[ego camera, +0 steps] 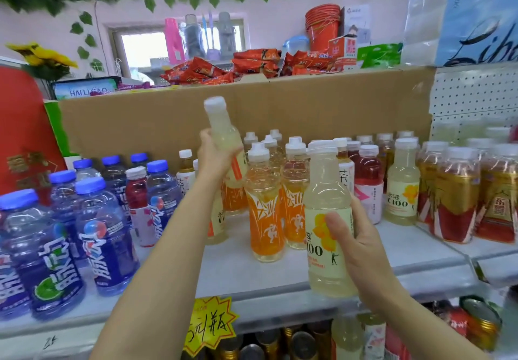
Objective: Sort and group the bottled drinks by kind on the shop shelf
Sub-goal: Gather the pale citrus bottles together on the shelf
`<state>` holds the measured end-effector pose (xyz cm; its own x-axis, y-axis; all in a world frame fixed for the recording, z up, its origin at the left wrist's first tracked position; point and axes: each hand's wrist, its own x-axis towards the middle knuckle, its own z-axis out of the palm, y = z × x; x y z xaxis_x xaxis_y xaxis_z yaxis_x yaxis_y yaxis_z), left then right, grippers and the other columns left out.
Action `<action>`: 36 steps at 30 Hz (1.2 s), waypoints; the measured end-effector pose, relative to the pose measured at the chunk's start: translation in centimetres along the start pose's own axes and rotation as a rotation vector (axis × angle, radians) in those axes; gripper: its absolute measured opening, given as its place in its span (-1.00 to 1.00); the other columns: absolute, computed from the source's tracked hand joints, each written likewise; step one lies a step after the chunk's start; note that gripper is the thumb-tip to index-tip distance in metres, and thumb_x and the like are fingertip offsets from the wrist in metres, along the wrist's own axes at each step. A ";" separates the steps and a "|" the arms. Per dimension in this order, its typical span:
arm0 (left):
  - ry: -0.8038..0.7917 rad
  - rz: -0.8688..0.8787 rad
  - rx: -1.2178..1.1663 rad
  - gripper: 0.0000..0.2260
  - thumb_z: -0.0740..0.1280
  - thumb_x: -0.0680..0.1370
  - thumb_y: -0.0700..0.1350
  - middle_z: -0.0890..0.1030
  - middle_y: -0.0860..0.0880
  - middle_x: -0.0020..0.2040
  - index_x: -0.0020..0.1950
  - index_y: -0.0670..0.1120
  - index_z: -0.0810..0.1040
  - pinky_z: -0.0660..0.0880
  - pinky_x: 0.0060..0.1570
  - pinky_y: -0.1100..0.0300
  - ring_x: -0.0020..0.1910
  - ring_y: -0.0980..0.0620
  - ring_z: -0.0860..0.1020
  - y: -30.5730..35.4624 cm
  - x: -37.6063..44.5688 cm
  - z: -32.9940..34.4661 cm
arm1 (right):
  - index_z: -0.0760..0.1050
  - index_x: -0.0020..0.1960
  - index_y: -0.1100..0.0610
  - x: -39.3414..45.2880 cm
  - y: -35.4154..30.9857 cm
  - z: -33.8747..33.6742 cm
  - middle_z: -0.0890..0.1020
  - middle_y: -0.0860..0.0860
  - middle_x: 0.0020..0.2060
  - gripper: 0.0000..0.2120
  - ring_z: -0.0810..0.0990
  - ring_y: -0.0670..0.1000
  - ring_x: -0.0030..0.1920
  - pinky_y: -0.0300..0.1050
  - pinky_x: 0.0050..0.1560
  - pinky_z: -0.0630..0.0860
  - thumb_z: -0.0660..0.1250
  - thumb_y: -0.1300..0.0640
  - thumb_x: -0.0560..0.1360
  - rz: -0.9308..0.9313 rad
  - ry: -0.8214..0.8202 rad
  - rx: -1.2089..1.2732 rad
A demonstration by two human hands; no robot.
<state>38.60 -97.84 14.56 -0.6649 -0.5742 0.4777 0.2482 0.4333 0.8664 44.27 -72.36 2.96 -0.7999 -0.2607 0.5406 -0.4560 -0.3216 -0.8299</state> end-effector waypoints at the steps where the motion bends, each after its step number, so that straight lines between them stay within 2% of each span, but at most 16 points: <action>1: 0.060 0.038 -0.028 -0.42 0.50 0.49 -0.14 0.55 -0.04 0.24 0.42 -0.09 0.30 0.53 0.02 0.08 0.12 0.00 0.55 0.9 0.3 -0.7 | 0.42 0.26 -0.21 0.0 -0.1 -0.1 0.68 -0.15 0.02 -0.60 0.69 -0.06 0.03 -0.18 -0.10 0.65 0.30 -0.11 0.43 0.002 0.008 0.009; 3: 0.177 0.147 -0.104 -0.39 0.51 0.49 -0.08 0.54 0.01 0.25 0.44 -0.07 0.30 0.55 0.07 0.15 0.10 0.09 0.57 2.5 0.0 -2.1 | 0.45 0.24 -0.23 -0.2 -0.4 -0.3 0.68 -0.11 0.05 -0.59 0.69 -0.04 0.03 -0.09 -0.05 0.67 0.36 -0.24 0.42 -0.009 0.013 0.037; 5: 0.282 0.255 -0.212 -0.42 0.50 0.49 -0.01 0.55 0.07 0.21 0.43 -0.03 0.34 0.55 0.06 0.26 0.08 0.19 0.57 3.9 -0.9 -3.3 | 0.46 0.22 -0.30 -0.4 -0.8 -0.6 0.68 -0.09 0.08 -0.48 0.69 -0.03 0.05 -0.10 -0.06 0.66 0.40 -0.41 0.31 -0.014 0.010 0.045; 8: 0.351 0.383 -0.441 -0.53 0.46 0.52 0.03 0.55 0.08 0.13 0.35 0.00 0.36 0.54 0.02 0.28 0.02 0.21 0.60 6.3 -3.7 -4.1 | 0.45 0.23 -0.23 -0.5 -1.4 -1.4 0.68 -0.10 0.04 -0.57 0.69 -0.04 0.03 -0.20 -0.12 0.62 0.37 -0.31 0.41 -0.025 0.037 0.070; 10: 0.292 0.381 -0.531 -0.66 0.39 0.59 -0.01 0.57 0.04 0.06 0.29 -0.01 0.37 0.56 -0.05 0.26 -0.06 0.19 0.62 7.3 -6.2 -3.8 | 0.43 0.26 -0.15 -0.5 -1.8 -2.0 0.69 -0.10 0.01 -0.63 0.70 -0.04 0.01 -0.20 -0.15 0.62 0.33 -0.18 0.49 -0.010 0.062 0.097; 12: 0.189 0.336 -0.555 -0.77 0.35 0.62 0.01 0.60 0.05 -0.01 0.23 0.02 0.40 0.59 -0.08 0.19 -0.09 0.14 0.64 7.4 -9.0 -2.6 | 0.44 0.24 -0.11 -0.6 -2.1 -2.9 0.70 -0.10 -0.04 -0.62 0.71 -0.03 -0.03 -0.19 -0.18 0.62 0.29 -0.10 0.44 -0.001 0.082 0.124; 14: 0.116 0.271 -0.541 -0.75 0.35 0.61 0.03 0.63 0.13 -0.10 0.23 0.00 0.43 0.60 -0.13 0.18 -0.14 0.15 0.65 6.8 -12.0 -0.5 | 0.46 0.19 -0.13 -0.7 -2.6 -3.9 0.70 -0.10 -0.05 -0.66 0.71 -0.02 -0.04 -0.16 -0.17 0.63 0.29 -0.11 0.42 0.009 0.097 0.125; 16: 0.043 0.229 -0.525 -0.68 0.39 0.58 0.04 0.65 0.22 -0.19 0.25 -0.04 0.44 0.57 -0.20 0.26 -0.19 0.21 0.64 6.0 -15.1 2.3 | 0.47 0.17 -0.14 -1.1 -3.0 -5.4 0.70 -0.08 -0.04 -0.65 0.70 0.01 -0.01 -0.10 -0.13 0.65 0.30 -0.15 0.40 0.007 0.124 0.119; 18: -0.049 0.205 -0.533 -0.66 0.44 0.51 0.06 0.67 0.23 -0.18 0.21 -0.01 0.48 0.56 -0.20 0.28 -0.17 0.22 0.65 5.2 -18.0 5.3 | 0.46 0.22 -0.08 -1.6 -3.5 -7.2 0.70 -0.05 -0.02 -0.60 0.70 0.05 0.01 -0.03 -0.09 0.66 0.31 -0.16 0.41 0.009 0.149 0.121; 20: -0.112 0.168 -0.519 -0.68 0.47 0.51 0.03 0.67 0.26 -0.16 0.19 -0.01 0.49 0.57 -0.20 0.28 -0.18 0.24 0.66 4.6 -20.3 8.2 | 0.45 0.23 -0.03 -2.3 -4.0 -9.4 0.70 -0.03 -0.02 -0.60 0.71 0.07 -0.01 -0.05 -0.12 0.66 0.30 -0.13 0.44 0.008 0.167 0.117; 22: -0.157 0.118 -0.529 -0.59 0.50 0.43 0.15 0.69 0.15 -0.10 0.20 0.05 0.50 0.63 -0.18 0.12 -0.12 0.09 0.69 4.2 -22.1 11.0 | 0.45 0.22 0.00 -3.0 -4.6 -11.9 0.70 0.03 -0.01 -0.60 0.71 0.11 0.00 -0.05 -0.11 0.66 0.30 -0.12 0.44 0.021 0.187 0.102; 24: -0.190 0.075 -0.544 -0.51 0.44 0.35 0.23 0.68 0.08 -0.07 0.21 0.08 0.50 0.66 -0.17 0.03 -0.10 -0.01 0.69 4.3 -23.4 13.7 | 0.45 0.22 0.00 -3.6 -5.2 -14.6 0.69 0.06 0.00 -0.60 0.70 0.13 0.01 -0.02 -0.08 0.66 0.31 -0.12 0.44 0.034 0.203 0.066; 28: -0.233 0.053 -0.544 -0.47 0.42 0.35 0.25 0.68 0.08 -0.01 0.28 0.13 0.48 0.65 -0.14 0.07 -0.03 -0.02 0.69 5.4 -25.8 18.9 | 0.44 0.24 -0.01 -4.8 -6.5 -20.1 0.68 0.05 0.03 -0.59 0.69 0.08 0.02 -0.05 -0.06 0.65 0.32 -0.11 0.43 0.049 0.230 0.038; 30: -0.258 0.049 -0.566 -0.52 0.43 0.40 0.19 0.68 0.04 0.04 0.29 0.13 0.49 0.63 -0.12 0.07 0.01 -0.07 0.68 6.1 -27.1 21.5 | 0.44 0.24 -0.02 -5.3 -7.2 -22.7 0.69 0.03 0.02 -0.58 0.70 0.07 0.03 -0.07 -0.07 0.65 0.32 -0.11 0.42 0.046 0.251 0.029; 33: -0.284 0.045 -0.574 -0.66 0.44 0.41 0.19 0.69 0.04 0.02 0.16 0.22 0.53 0.65 -0.05 -0.06 -0.01 -0.06 0.68 7.0 -28.9 25.2 | 0.44 0.24 -0.07 -6.0 -8.1 -26.8 0.70 -0.02 0.01 -0.59 0.71 0.01 0.00 -0.10 -0.11 0.65 0.32 -0.11 0.42 0.037 0.276 -0.001; 36: -0.304 0.023 -0.606 -0.63 0.43 0.36 0.24 0.68 0.02 0.00 0.13 0.21 0.54 0.64 -0.05 -0.08 -0.02 -0.10 0.67 7.6 -30.7 28.7 | 0.45 0.23 -0.06 -6.9 -8.6 -30.6 0.71 -0.03 -0.02 -0.61 0.71 0.02 -0.04 -0.15 -0.18 0.62 0.31 -0.09 0.42 0.036 0.297 -0.002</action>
<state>40.68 -57.01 2.34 -0.8013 -0.3097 0.5119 0.5569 -0.0736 0.8273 41.78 -39.95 2.18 -0.8948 0.0059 0.4465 -0.4254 -0.3153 -0.8483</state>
